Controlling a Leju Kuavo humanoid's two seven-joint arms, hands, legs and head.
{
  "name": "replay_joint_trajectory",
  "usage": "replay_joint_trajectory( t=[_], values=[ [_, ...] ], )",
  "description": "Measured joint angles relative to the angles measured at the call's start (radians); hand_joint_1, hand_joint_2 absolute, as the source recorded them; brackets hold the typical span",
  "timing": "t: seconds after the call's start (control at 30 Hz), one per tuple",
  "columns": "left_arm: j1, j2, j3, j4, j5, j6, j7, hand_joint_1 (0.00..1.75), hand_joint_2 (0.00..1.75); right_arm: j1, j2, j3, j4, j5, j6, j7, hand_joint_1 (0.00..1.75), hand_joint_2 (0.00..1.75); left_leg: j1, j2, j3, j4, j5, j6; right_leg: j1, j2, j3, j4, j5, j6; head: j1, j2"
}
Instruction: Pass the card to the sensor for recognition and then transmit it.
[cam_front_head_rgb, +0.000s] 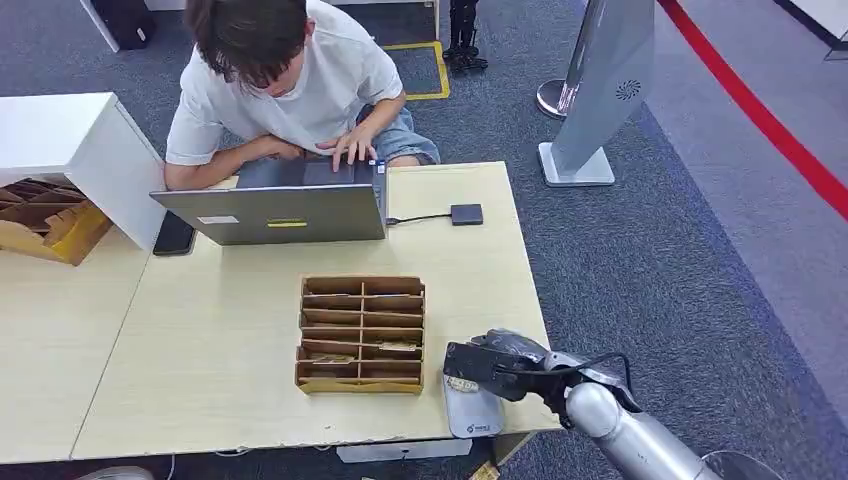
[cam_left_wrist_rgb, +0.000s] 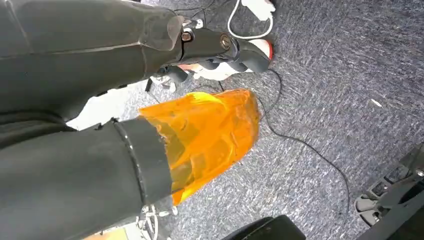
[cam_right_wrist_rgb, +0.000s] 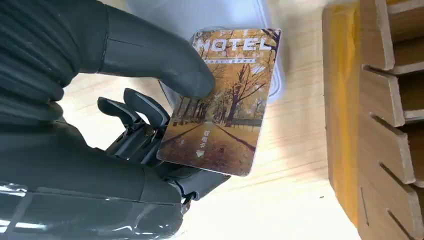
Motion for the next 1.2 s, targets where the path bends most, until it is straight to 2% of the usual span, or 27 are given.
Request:
replay_joint_trajectory(
  t=[0.47, 0.97, 1.2],
  values=[
    [-0.001, -0.001, 0.0, 0.0, 0.0, -0.001, 0.001, 0.0, 0.0, -0.014, 0.0, 0.037, 0.019, 0.058, -0.021, 0.026, 1.75, 1.75, 0.0, 0.0, 0.0, 0.0, 0.0, 0.0, 0.0, 0.0, 0.0, 0.0, 0.0, 0.0, 0.0, 0.0],
    [-0.001, -0.002, 0.0, 0.0, 0.0, -0.001, 0.001, 0.0, 0.0, -0.019, 0.002, 0.052, 0.027, 0.061, -0.024, 0.027, 1.75, 1.75, 0.0, 0.0, 0.0, 0.0, 0.0, 0.0, 0.0, 0.0, 0.0, 0.0, 0.0, 0.0, 0.0, 0.0],
    [-0.001, -0.002, 0.0, 0.0, 0.0, -0.001, 0.005, 0.0, 0.0, -0.021, 0.019, 0.058, 0.034, 0.127, -0.04, 0.042, 1.75, 1.75, 0.0, 0.0, 0.0, 0.0, 0.0, 0.0, 0.0, 0.0, 0.0, 0.0, 0.0, 0.0, 0.0, 0.0]
  ],
)
